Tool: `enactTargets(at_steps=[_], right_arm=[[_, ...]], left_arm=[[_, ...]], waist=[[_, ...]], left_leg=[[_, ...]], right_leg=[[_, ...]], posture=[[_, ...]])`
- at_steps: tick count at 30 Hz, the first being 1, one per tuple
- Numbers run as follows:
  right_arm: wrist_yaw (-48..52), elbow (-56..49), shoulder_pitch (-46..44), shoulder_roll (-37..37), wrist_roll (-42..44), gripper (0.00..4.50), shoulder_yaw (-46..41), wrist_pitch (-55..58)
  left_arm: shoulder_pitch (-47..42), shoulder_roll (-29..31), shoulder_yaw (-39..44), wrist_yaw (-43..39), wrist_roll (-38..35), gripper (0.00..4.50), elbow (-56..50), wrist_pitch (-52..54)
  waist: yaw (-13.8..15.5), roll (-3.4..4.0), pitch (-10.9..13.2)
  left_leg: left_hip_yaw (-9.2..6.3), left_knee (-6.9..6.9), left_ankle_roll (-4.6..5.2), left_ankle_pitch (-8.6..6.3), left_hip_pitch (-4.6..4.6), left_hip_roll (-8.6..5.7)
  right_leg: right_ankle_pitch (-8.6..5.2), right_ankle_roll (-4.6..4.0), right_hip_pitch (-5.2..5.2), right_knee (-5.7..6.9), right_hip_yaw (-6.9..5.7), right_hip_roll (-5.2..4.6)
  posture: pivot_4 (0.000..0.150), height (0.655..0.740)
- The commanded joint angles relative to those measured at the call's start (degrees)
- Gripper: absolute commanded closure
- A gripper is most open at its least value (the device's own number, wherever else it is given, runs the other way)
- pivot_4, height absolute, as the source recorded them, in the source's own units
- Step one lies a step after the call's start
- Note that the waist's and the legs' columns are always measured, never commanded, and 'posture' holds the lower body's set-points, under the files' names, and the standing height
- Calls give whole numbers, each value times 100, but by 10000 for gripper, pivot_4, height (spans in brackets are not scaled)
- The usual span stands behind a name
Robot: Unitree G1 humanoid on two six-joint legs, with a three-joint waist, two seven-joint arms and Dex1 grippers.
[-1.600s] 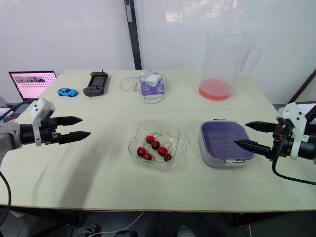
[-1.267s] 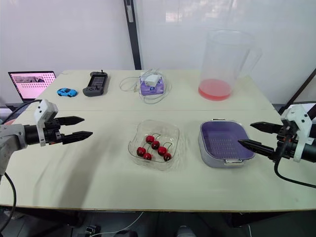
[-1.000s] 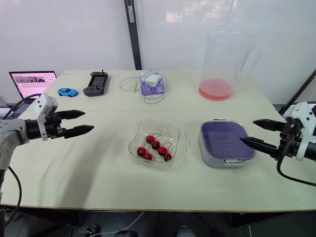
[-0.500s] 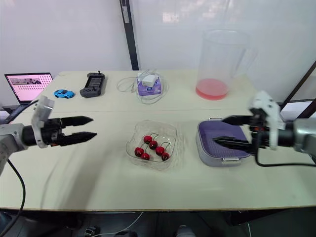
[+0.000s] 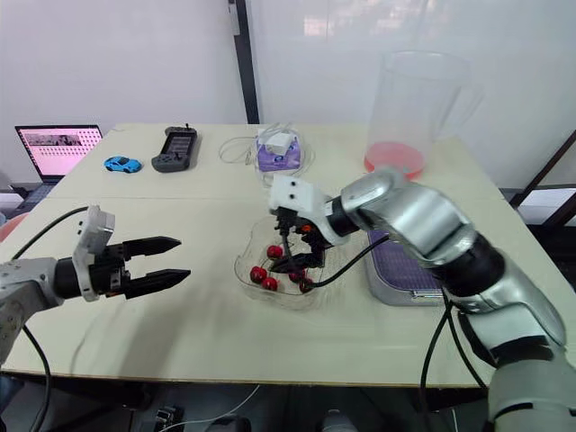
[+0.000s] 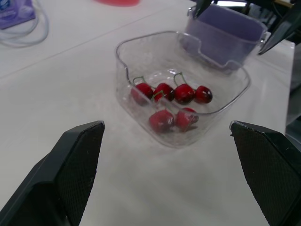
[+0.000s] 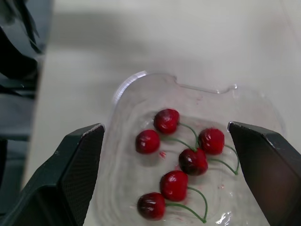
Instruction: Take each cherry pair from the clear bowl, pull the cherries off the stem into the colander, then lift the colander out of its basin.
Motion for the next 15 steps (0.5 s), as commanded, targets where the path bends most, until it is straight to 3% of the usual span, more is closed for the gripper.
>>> enactTargets(at_steps=[1, 5, 15], right_arm=[[-236, 514, -69, 470, -434, 2821, 270, 57], [-452, 1059, 10, 906, -956, 17930, 542, -176], [-538, 1564, 149, 1320, -1379, 17930, 503, -44]], left_arm=[[37, 27, 224, 142, -9, 0, -259, -190], [143, 40, 312, 233, -6, 0, -330, -266], [225, 64, 350, 402, -68, 0, -433, -219]], waist=[[-15, 0, 0], [-44, 0, 0], [-40, 0, 0]], left_leg=[[0, 0, -1, 0, -1, -1], [-2, -8, -1, 1, 1, 0], [-3, -9, -5, 3, 1, 0]], right_leg=[[0, 0, 0, 2, 0, -1], [0, -1, -12, 15, 1, 5], [0, -1, -14, 21, 1, 5]], posture=[[1500, 7332], [1500, 7332], [1500, 7332]])
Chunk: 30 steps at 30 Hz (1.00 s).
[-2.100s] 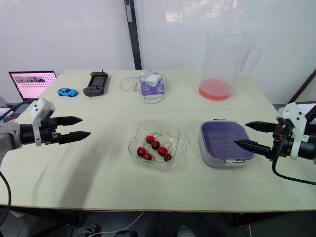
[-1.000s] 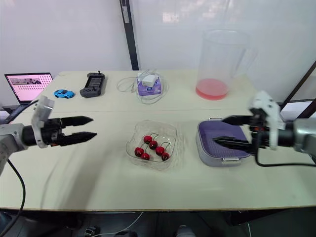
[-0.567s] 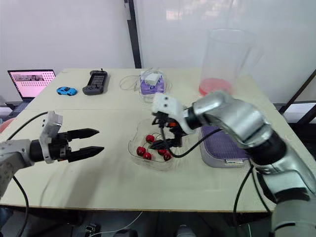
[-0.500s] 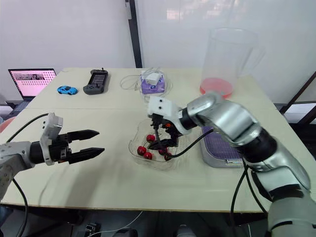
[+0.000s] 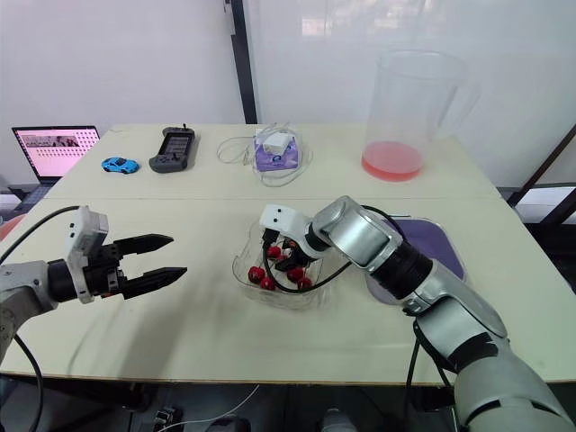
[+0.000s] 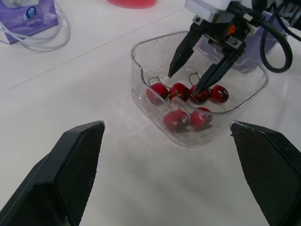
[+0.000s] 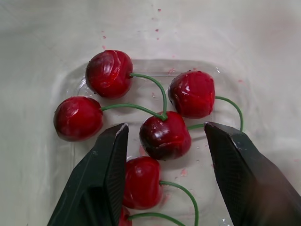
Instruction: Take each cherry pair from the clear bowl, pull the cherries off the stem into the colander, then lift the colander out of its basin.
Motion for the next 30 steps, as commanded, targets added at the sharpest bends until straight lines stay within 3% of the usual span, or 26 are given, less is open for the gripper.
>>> enactTargets(at_steps=[1, 8, 11, 13, 14, 19, 24, 26, 30], right_arm=[[-2, 15, -5, 136, -113, 17930, -162, -6], [-32, 333, 53, 330, -331, 17930, -130, -72], [27, 331, 52, 383, -315, 26351, -209, -66], [26, 333, 48, 392, -345, 35614, -217, -86], [47, 329, 43, 379, -366, 37131, -193, -104], [171, 124, 10, 274, -403, 37131, -217, -195], [605, -695, -61, -359, -354, 37131, -513, -415], [832, -1004, 61, -613, -313, 37131, -675, -813], [694, -1381, 559, -1212, -880, 37131, -1021, -2971]], left_arm=[[-18, 64, 148, 45, -70, 0, -146, -64], [-208, 24, 152, 156, -255, 0, -125, 9], [-289, -49, 215, 241, -415, 0, -77, 36], [-344, -78, 237, 303, -493, 0, -48, 68], [-359, -73, 225, 311, -489, 0, -42, 63], [-411, -83, 165, 334, -464, 0, 15, 10], [-452, -94, 140, 336, -482, 0, 73, 10], [-504, -105, 119, 337, -523, 0, 109, 40], [-985, -373, 128, 656, -1076, 0, 214, 471]], waist=[[-2, 0, 0], [-5, 0, 0], [-6, 0, 0], [-5, 0, 0], [-6, -1, 0], [-7, 0, 0], [13, 0, 0], [10, 0, 0], [28, -3, 0]], left_leg=[[0, 0, 0, 0, 0, 0], [0, 0, 0, 0, 0, 0], [0, 0, 0, 0, 0, 0], [-1, 1, 0, 0, 0, 0], [-1, 1, 0, 0, 0, 0], [-1, 1, 0, 0, 0, 0], [-1, 1, 0, 0, -1, -1], [-1, 3, 0, 0, 0, -1], [-6, 7, 0, 0, 0, -1]], right_leg=[[0, 0, 0, 0, 0, 0], [0, 0, 0, 1, 0, 0], [0, 0, 0, 2, 0, 0], [0, 0, 0, 4, 0, 0], [0, 0, 0, 4, 0, 0], [0, 0, -1, 4, 0, 0], [0, 0, 0, 3, -2, -1], [0, 0, 2, 2, -2, -1], [0, 0, 8, -1, -8, -2]], posture=[[1500, 7332], [1500, 7332], [1500, 7332], [1500, 7332], [1500, 7332], [1500, 7332], [1500, 7332], [1500, 7332], [1500, 7332]])
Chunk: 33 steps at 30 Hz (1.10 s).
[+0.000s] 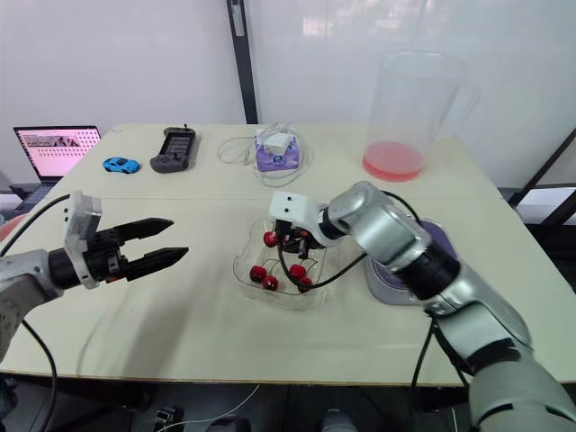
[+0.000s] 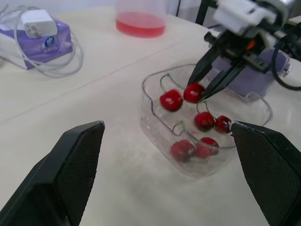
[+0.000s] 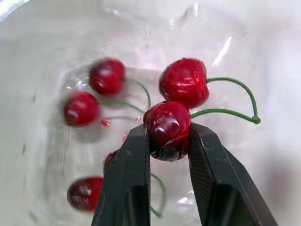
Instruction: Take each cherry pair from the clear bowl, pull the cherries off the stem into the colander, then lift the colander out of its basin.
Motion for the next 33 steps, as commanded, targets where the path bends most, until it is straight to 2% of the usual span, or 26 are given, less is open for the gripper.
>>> enactTargets(at_steps=[1, 5, 12, 17, 25, 33], right_arm=[[-333, -236, 212, -249, -582, 37131, -402, -1745], [-745, -232, 468, -371, -1122, 37131, -689, -3125], [-1837, 452, 286, -591, -2834, 37131, -608, -6214], [-2021, 830, 136, -593, -3445, 37131, -597, -7366], [-1780, 787, 249, -470, -3701, 37131, -649, -7759], [-1594, 379, 509, -332, -3837, 37131, -733, -7523]], left_arm=[[-376, -98, 70, 237, -527, 0, -30, 372], [-900, -174, -4, 337, -1042, 0, 151, 894], [-1838, -286, -805, -7, -673, 0, 780, 875], [-2370, -595, -1204, -109, -351, 0, 1046, 656], [-2870, -847, -1658, -164, 259, 0, 1399, 525], [-2951, -885, -2196, -235, 723, 0, 1041, 606]], waist=[[-18, -2, 0], [-44, -2, 0], [-22, -2, 0], [-24, -2, 0], [-42, -2, 0], [-25, -2, 0]], left_leg=[[0, 2, 0, 0, 0, 0], [1, 4, 0, 0, 1, 0], [3, 7, -3, 2, 1, -1], [4, 9, -27, 15, 1, -2], [3, 10, -33, 19, 1, -1], [3, 13, -34, 20, 1, -2]], right_leg=[[0, 0, 1, -1, 0, -1], [0, 1, -2, 6, 3, 2], [0, 1, -2, 9, 3, 2], [0, 1, -1, 7, 4, 1], [0, 0, -1, 9, 5, 3], [0, 0, 1, 10, 4, 2]], posture=[[1500, 7332], [1500, 7332], [1500, 7332], [1500, 7332], [1500, 7332], [1500, 7332]])
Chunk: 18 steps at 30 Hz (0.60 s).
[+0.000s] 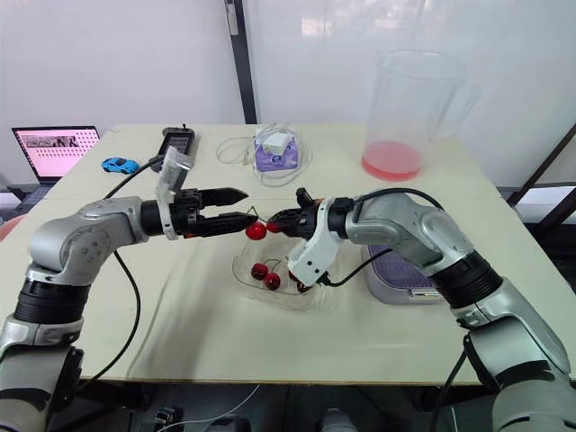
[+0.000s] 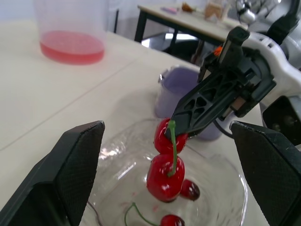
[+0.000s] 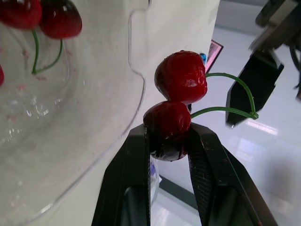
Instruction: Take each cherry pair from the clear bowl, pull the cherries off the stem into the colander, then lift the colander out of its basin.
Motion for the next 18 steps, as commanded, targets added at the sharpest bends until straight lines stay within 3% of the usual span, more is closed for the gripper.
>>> enactTargets(at_steps=[1, 10, 13, 18], right_arm=[[46, -290, -12, 88, -45, 37131, -203, 118], [160, -414, 91, 103, -50, 37131, -208, 137], [172, -440, 97, 131, -43, 37363, -229, 155], [206, -474, 105, 151, 13, 37363, -257, 203]], left_arm=[[-219, 13, -138, -55, 176, 0, -270, -58], [-295, -36, -253, -104, 365, 0, -237, 64], [-291, -24, -282, -112, 436, 7557, -220, 88], [-267, -25, -250, -136, 414, 33585, -243, 171]], waist=[[5, 0, 0], [2, 0, 0], [2, 0, 0], [5, 0, 0]], left_leg=[[0, 0, 0, 0, 0, 0], [-1, 7, 0, 0, 0, 0], [-1, 11, 0, 0, -1, 0], [-1, 19, 2, -1, -1, 0]], right_leg=[[0, 0, 1, 0, 0, 0], [0, 0, 3, 1, 0, 1], [0, 0, 3, 1, 0, 1], [0, 0, 4, 5, 0, 1]], posture=[[1500, 7332], [1500, 7332], [1500, 7332], [1500, 7332]])
